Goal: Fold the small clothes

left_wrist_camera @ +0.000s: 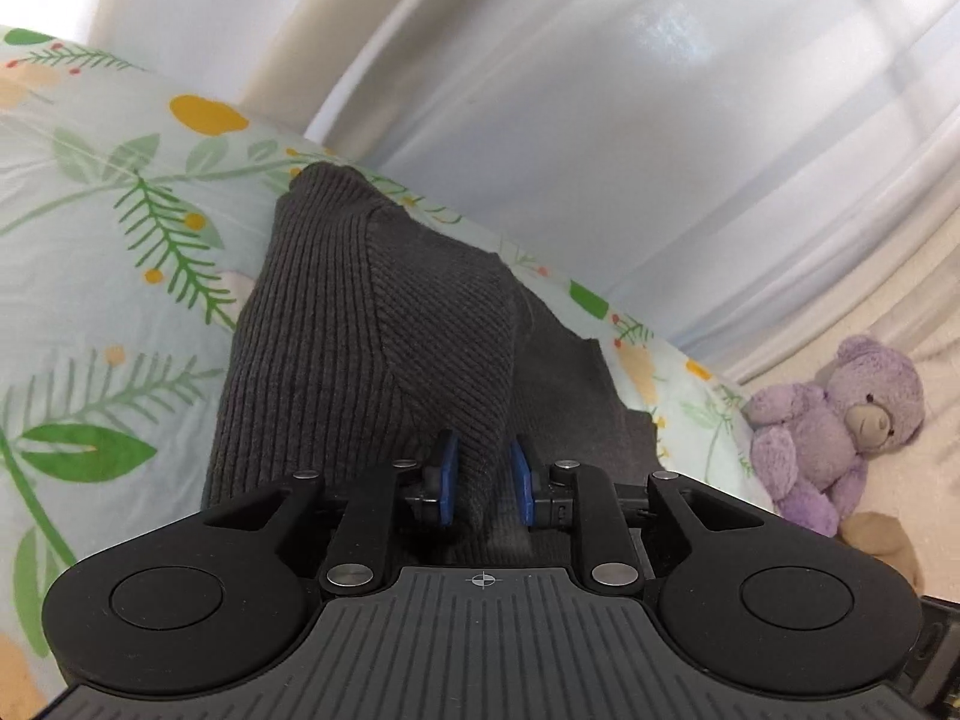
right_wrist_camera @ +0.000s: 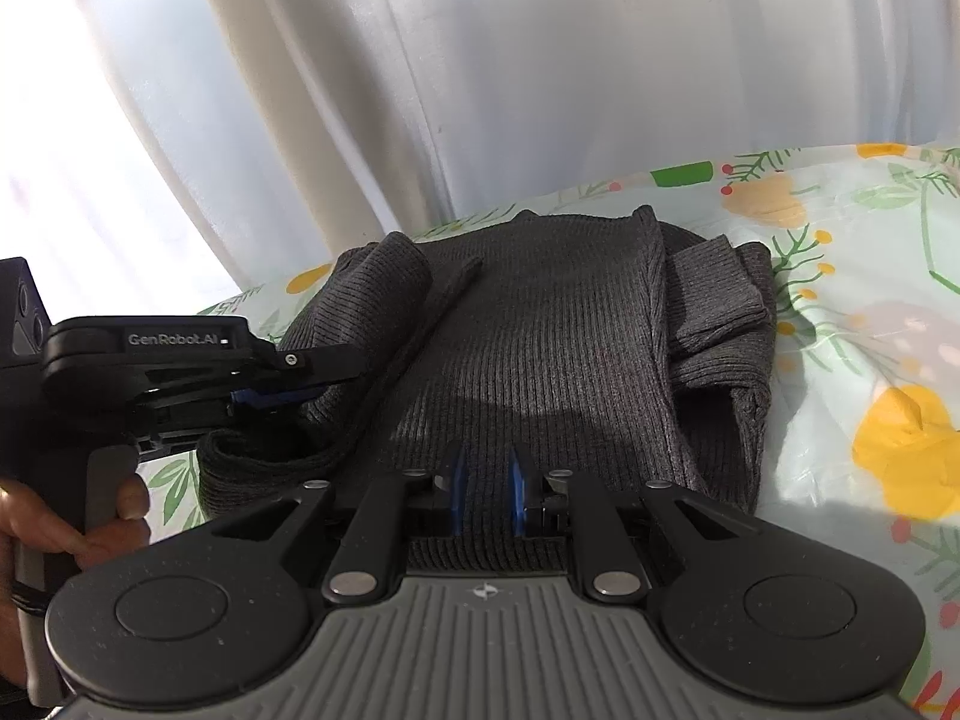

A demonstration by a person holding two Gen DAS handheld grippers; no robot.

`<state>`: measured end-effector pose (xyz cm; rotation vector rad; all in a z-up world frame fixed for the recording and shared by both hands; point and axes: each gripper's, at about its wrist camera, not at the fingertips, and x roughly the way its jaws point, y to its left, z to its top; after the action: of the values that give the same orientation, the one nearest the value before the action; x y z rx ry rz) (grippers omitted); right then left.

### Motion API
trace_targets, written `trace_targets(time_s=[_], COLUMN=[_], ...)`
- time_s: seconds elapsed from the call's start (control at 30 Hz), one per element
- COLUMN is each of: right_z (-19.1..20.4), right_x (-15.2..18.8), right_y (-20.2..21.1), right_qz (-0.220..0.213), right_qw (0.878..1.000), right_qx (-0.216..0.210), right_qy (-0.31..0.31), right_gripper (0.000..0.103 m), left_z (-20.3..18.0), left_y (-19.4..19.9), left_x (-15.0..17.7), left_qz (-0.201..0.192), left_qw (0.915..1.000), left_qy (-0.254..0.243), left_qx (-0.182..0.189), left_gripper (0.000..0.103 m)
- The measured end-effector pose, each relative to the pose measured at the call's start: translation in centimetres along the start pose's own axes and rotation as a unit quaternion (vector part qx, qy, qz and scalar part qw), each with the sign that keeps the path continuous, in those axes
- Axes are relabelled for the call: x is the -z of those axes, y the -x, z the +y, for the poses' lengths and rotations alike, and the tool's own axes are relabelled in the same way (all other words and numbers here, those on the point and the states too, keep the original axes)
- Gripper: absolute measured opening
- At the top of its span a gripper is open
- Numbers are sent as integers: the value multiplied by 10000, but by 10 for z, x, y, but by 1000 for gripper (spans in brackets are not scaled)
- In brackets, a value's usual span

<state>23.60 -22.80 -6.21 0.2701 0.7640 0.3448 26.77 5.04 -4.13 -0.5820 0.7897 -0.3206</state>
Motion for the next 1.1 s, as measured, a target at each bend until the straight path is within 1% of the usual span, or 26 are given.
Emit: trace_targets(time_s=[0.03, 0.1, 0.17, 0.2, 0.23, 0.27, 0.3, 0.37, 0.4, 0.47, 0.53, 0.57, 0.6, 0.7, 0.77, 0.87, 0.93, 0.97, 1.1], right_z=[1, 3, 4, 5, 6, 8, 9, 14, 16, 19, 16, 11, 6, -9, -15, -18, -18, -15, 5], right_x=[-1, -2, -3, -4, -5, -6, -8, -13, -16, -21, -29, -34, -39, -52, -58, -61, -62, -64, -67], right_y=[0, -2, -6, -7, -9, -11, -13, -18, -21, -28, -40, -46, -53, -73, -89, -110, -118, -122, -129], right_qz=[2, 23, 56, 65, 67, 75, 81, 82, 82, 137, 262, 350, 444, 632, 728, 940, 1008, 1021, 1043], right_qw=[10000, 10000, 9999, 9998, 9997, 9996, 9995, 9991, 9989, 9983, 9976, 9966, 9944, 9815, 9731, 9635, 9566, 9565, 9644], right_qx=[-16, -50, -98, -122, -143, -169, -202, -286, -327, -422, -599, -747, -923, -1459, -1636, -1727, -1837, -1860, -1776], right_qy=[22, 70, 116, 149, 183, 208, 228, 289, 332, 382, 206, 0, -263, -1063, -1453, -1817, -2027, -2004, -1657], right_gripper=[15, 15, 15, 15, 15, 15, 15, 15, 15, 15, 22, 34, 43, 51, 51, 51, 52, 53, 52], left_z=[-3, -3, 2, 5, 10, 14, 19, 27, 29, 27, 29, 31, 34, 37, 35, 33, 33, 33, 34], left_y=[10, 29, 41, 41, 38, 33, 27, 14, 10, 11, 12, 13, 14, 14, 13, 11, 11, 10, 12], left_x=[-1, 0, 0, 1, 2, 4, 8, 16, 20, 26, 27, 27, 27, 27, 27, 26, 26, 26, 27], left_qz=[-123, -420, -618, -631, -565, -439, -325, -51, 19, -81, -97, -91, -78, -64, -70, -74, -70, -71, -72], left_qw=[9999, 9990, 9975, 9969, 9963, 9960, 9961, 9974, 9974, 9970, 9969, 9973, 9976, 9978, 9977, 9976, 9977, 9977, 9978], left_qy=[-51, -109, -110, -115, -113, -80, -16, 77, 85, -69, -74, -1, 85, 219, 199, 112, 76, 81, 116], left_qx=[-5, -105, -337, -466, -634, -778, -823, -721, -715, -772, -774, -732, -686, -617, -637, -677, -675, -670, -646], left_gripper=[25, 37, 38, 38, 38, 37, 37, 37, 37, 38, 40, 40, 40, 40, 40, 40, 40, 40, 40])
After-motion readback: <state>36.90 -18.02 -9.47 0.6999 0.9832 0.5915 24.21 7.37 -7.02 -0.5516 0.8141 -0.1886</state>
